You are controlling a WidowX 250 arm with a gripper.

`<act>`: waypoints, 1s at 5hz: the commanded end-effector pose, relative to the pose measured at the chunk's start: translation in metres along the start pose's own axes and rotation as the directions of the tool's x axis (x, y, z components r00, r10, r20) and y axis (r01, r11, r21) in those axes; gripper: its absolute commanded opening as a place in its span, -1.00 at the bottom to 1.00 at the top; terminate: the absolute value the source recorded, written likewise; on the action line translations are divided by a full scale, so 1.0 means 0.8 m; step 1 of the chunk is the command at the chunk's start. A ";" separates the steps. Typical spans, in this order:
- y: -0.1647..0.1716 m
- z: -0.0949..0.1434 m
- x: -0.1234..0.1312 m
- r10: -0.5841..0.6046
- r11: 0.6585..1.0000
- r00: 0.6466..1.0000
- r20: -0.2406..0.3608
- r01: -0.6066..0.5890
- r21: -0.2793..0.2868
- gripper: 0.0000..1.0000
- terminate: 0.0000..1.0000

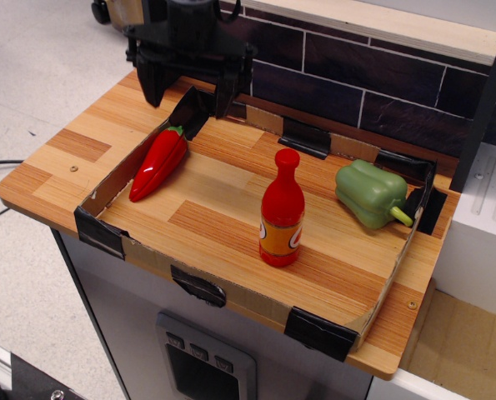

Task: Topple hot sauce bottle

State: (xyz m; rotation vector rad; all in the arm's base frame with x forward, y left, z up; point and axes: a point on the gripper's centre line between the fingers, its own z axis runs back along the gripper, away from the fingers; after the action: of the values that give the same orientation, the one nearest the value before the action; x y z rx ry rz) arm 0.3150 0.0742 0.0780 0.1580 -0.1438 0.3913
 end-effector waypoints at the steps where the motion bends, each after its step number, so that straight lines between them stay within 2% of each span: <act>1: -0.041 0.046 -0.009 0.283 0.956 0.958 -0.045 -0.286 -0.068 1.00 -1.00; 3: -0.078 0.075 -0.052 0.310 0.944 0.950 -0.041 -0.313 -0.103 1.00 -1.00; 4: -0.088 0.080 -0.069 0.289 0.951 0.955 -0.072 -0.295 -0.094 1.00 -1.00; 5: -0.103 0.065 -0.086 0.278 0.956 0.958 -0.075 -0.283 -0.072 1.00 -1.00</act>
State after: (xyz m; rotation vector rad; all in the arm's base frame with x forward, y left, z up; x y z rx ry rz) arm 0.2739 -0.0347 0.0956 0.0604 -0.0912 0.6738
